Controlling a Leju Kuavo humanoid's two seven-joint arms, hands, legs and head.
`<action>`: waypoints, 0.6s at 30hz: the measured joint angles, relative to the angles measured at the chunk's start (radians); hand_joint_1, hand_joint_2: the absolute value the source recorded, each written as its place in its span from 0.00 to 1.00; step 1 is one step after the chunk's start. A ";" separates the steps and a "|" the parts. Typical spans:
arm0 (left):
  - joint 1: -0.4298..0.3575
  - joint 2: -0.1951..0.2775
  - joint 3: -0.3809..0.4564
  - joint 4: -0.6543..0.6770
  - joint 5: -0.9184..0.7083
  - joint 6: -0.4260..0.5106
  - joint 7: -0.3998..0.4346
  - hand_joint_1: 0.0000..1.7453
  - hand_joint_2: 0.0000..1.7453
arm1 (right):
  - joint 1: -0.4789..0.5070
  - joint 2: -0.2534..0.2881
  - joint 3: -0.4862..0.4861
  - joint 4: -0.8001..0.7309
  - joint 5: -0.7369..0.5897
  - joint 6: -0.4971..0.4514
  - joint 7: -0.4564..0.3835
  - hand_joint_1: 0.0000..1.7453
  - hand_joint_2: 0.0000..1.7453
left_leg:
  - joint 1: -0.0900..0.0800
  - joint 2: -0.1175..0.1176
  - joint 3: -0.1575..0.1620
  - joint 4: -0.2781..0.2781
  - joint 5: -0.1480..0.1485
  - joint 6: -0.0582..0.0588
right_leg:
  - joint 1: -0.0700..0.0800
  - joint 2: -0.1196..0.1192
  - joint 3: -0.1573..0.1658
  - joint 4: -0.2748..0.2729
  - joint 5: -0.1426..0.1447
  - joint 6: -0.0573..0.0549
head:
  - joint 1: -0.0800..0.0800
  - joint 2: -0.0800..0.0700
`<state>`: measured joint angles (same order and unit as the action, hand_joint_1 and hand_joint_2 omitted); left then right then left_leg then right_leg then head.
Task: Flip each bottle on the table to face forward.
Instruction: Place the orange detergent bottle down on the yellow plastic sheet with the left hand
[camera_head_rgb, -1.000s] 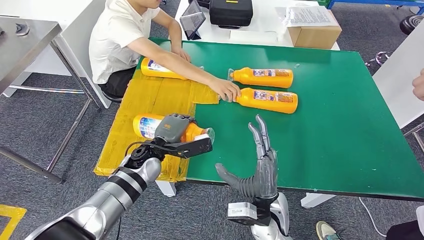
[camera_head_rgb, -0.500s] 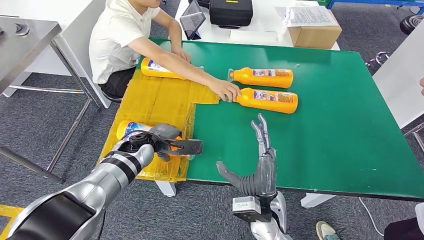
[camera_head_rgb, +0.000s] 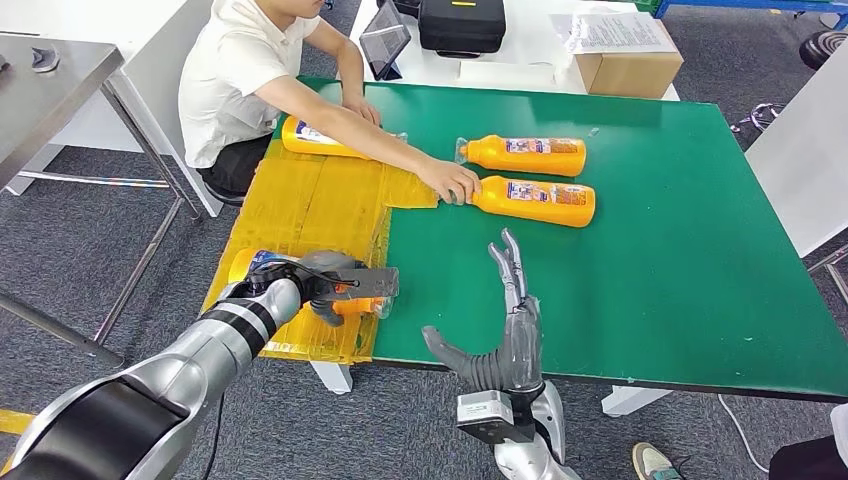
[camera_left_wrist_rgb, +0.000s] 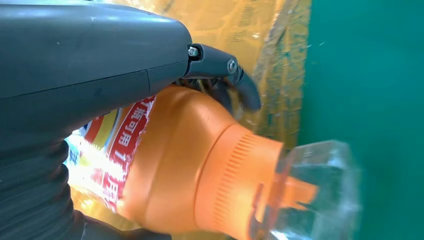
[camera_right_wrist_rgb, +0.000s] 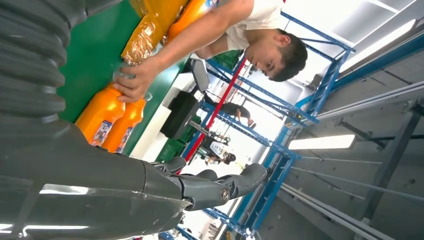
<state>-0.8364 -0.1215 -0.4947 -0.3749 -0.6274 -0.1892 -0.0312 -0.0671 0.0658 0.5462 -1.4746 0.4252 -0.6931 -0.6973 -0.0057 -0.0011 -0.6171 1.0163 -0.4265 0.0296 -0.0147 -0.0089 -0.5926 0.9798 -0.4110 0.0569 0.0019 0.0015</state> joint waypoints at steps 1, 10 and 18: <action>0.002 0.000 0.010 0.000 0.014 0.002 -0.015 0.00 1.00 | -0.001 -0.001 0.002 0.001 -0.002 0.000 0.000 0.00 1.00 | 0.000 0.000 0.000 0.000 0.000 0.000 | 0.000 0.000 0.000 0.000 0.000 0.000 | 0.000 0.000; 0.031 -0.006 0.055 0.000 0.053 0.069 -0.110 0.00 1.00 | -0.008 -0.006 0.014 0.005 -0.005 0.000 0.000 0.00 1.00 | 0.000 0.000 0.000 0.000 0.000 0.000 | 0.000 0.000 0.000 0.000 0.000 0.000 | 0.000 0.000; 0.057 -0.016 0.059 -0.003 0.037 0.136 -0.154 0.00 1.00 | -0.009 -0.009 0.018 0.006 0.000 0.000 0.000 0.00 1.00 | 0.000 0.000 0.000 0.000 0.000 0.000 | 0.000 0.000 0.000 0.000 0.000 0.000 | 0.000 0.000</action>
<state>-0.7795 -0.1372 -0.4362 -0.3778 -0.5907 -0.0529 -0.1854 -0.0760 0.0565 0.5645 -1.4691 0.4251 -0.6931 -0.6973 -0.0058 -0.0014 -0.6173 1.0163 -0.4265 0.0296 -0.0148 -0.0090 -0.5929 0.9797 -0.4110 0.0569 0.0019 0.0015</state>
